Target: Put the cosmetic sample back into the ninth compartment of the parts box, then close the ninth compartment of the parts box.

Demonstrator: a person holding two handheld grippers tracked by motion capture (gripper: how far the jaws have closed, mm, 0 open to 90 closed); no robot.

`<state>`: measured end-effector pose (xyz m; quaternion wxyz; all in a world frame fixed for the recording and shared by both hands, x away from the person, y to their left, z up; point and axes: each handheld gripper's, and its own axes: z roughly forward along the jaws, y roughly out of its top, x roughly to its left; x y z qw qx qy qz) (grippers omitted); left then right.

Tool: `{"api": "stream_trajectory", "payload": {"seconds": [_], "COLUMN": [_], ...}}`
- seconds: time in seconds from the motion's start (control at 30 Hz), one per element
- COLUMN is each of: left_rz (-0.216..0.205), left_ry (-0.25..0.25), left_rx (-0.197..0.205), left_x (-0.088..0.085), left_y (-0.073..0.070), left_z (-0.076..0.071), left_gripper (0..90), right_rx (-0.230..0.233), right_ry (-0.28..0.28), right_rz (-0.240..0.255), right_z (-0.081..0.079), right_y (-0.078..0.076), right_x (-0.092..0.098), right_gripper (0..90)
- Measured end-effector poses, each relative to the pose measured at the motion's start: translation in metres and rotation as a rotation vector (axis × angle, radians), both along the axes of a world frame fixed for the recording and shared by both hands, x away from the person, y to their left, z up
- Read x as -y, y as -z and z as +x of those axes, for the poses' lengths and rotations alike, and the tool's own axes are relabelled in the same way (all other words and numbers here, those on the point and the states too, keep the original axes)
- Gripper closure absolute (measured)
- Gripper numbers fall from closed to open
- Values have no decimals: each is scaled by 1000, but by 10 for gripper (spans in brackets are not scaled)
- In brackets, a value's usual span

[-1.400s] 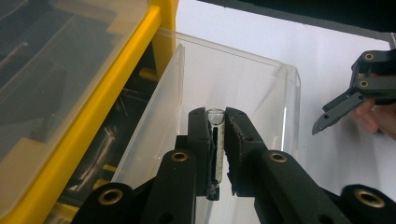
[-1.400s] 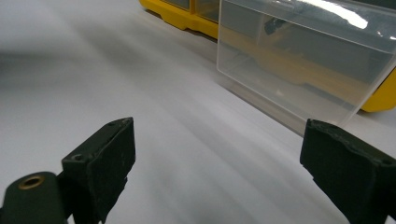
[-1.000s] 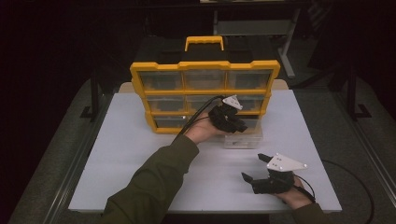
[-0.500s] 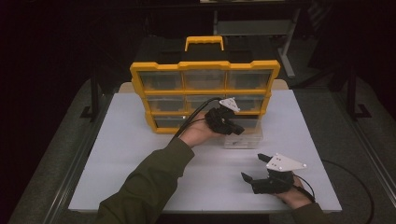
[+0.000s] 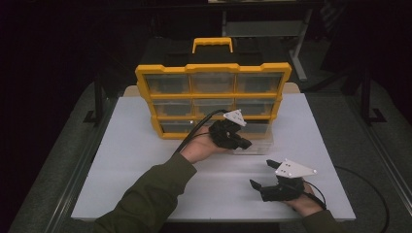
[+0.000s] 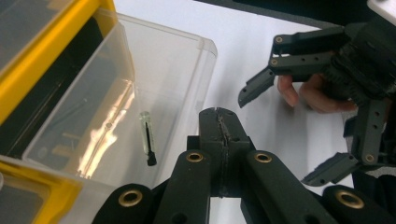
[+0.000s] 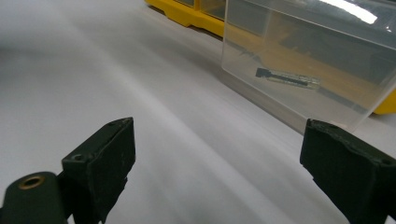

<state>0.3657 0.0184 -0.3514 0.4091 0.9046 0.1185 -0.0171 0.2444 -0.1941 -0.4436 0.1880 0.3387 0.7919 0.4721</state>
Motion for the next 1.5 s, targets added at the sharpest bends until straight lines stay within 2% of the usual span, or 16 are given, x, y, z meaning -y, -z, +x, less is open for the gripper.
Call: {"api": "stream_trajectory", "payload": {"seconds": [0.5,0.6,0.87,0.9,1.1,1.27,1.5], "left_rz": [21,32,31,40,31,52,47], "left_ry": [10,11,-15,-13,-30,-22,-34], "left_rx": [-9,-7,-9,-8,-8,9,5], "left_x": [6,8,12,12,15,16,18], "left_y": [12,14,21,21,24,25,25], "left_z": [-10,-9,-5,-5,-4,-2,-2], "left_gripper": [900,900,900,900,900,900,900], "right_rx": [3,1,-2,-1,2,-2,-1], "right_ry": [-2,3,4,5,-1,4,2], "right_rz": [-5,-3,-5,-1,-6,-3,-4], "right_z": [-1,-1,-2,-2,-2,-2,-2], "right_y": [0,1,0,0,1,0,0], "right_x": [1,1,2,2,2,2,2], "right_gripper": [96,96,96,96,96,96,96]}}
